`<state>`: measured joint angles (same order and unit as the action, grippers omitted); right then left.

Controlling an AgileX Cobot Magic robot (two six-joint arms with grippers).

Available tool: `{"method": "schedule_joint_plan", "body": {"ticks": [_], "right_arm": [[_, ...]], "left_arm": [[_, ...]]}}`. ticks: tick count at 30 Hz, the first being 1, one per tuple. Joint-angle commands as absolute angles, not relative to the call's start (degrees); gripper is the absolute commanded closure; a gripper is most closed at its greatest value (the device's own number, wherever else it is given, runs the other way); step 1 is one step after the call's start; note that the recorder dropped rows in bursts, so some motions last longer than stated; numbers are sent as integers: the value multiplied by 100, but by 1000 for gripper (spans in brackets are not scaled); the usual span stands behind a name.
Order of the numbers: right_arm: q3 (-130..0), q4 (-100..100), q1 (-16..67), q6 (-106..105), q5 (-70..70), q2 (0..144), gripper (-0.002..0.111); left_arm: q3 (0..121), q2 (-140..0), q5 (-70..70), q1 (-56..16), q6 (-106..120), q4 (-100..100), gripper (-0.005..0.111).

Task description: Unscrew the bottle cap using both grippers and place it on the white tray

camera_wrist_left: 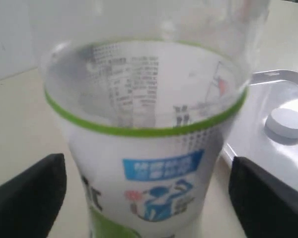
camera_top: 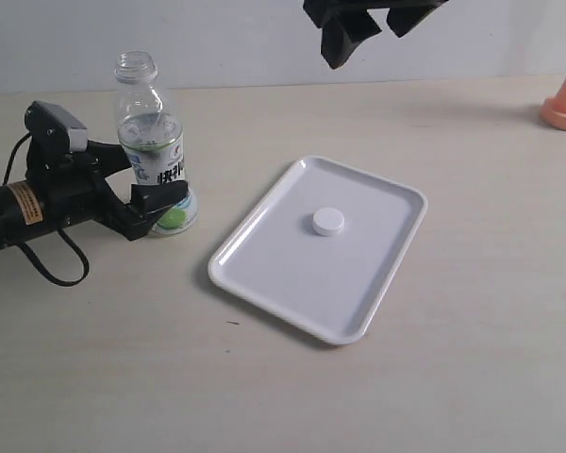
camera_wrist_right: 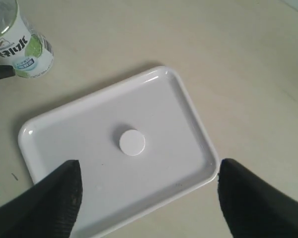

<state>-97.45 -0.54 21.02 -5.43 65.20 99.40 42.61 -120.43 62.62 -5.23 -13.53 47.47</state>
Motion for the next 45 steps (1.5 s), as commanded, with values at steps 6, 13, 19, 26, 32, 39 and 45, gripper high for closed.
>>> {"method": "schedule_joint_plan", "body": {"ticks": [6,13,19,26,32,39,45], "right_arm": [[-9751,0,2085,-592,6645,9121,35],[-9284,612,2085,-794,6996,8429,72],[-8085,1211,2085,-1282,6881,7498,108],[-6493,1175,2085,-1298,5713,5606,108],[-5248,1175,2085,-1287,5043,3498,108],[-4604,1187,2085,-1287,5040,1701,108],[-4596,1201,2085,-1287,5094,797,108]], "left_arm": [[3567,-11441,5968,-394,-1252,4739,21],[2939,-11018,5865,-379,-1263,4778,36],[2622,-10560,5706,-379,-1493,4717,96],[2159,-9714,5579,-379,-1980,4007,107],[1529,-8460,5682,-379,-1989,2915,107],[832,-6842,5509,-379,-2104,2527,107],[484,-5433,4376,-379,-2758,2727,107]]}}
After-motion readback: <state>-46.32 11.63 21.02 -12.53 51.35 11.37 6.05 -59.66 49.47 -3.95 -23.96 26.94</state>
